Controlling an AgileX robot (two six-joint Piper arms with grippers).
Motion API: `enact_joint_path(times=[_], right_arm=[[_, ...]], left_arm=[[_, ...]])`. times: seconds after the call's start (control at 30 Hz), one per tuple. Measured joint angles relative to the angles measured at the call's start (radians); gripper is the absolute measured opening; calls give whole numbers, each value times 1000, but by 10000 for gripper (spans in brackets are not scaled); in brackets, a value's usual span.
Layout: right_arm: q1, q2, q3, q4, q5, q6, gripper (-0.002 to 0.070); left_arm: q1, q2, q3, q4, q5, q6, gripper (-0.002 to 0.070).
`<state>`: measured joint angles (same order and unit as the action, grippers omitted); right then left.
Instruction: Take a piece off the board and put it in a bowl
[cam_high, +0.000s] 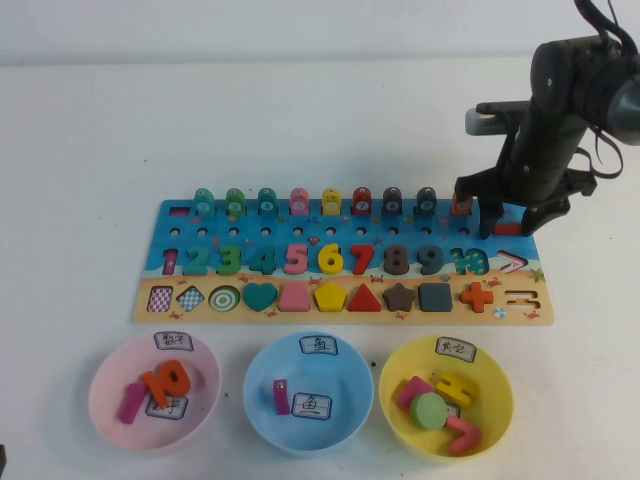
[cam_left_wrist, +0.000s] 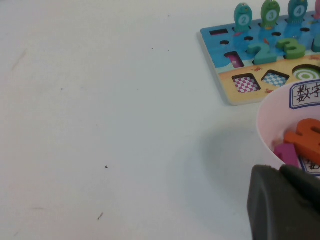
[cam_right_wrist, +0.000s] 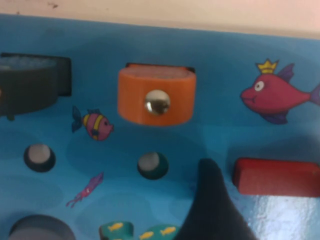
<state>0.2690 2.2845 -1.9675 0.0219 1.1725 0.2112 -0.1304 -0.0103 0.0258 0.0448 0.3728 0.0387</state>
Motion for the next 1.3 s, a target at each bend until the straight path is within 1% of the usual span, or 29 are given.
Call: enact_joint_path(times=[0.43, 0.5, 0.67, 0.73, 1.17, 1.3], right_arm=[[0, 9, -6, -8, 0, -2, 394], [0, 10, -10, -8, 0, -2, 378], [0, 10, -10, -8, 0, -2, 305], [-2, 10, -10, -9, 0, -2, 290], [-4, 9, -10, -11, 2, -2, 284], [-4, 7, -43, -10, 28, -4, 283]], left_arm=[[0, 0, 0, 0, 0, 0, -4], [0, 0, 0, 0, 0, 0, -4], [0, 0, 0, 0, 0, 0, -4], [0, 0, 0, 0, 0, 0, -4], [0, 0, 0, 0, 0, 0, -5], [0, 0, 0, 0, 0, 0, -5]])
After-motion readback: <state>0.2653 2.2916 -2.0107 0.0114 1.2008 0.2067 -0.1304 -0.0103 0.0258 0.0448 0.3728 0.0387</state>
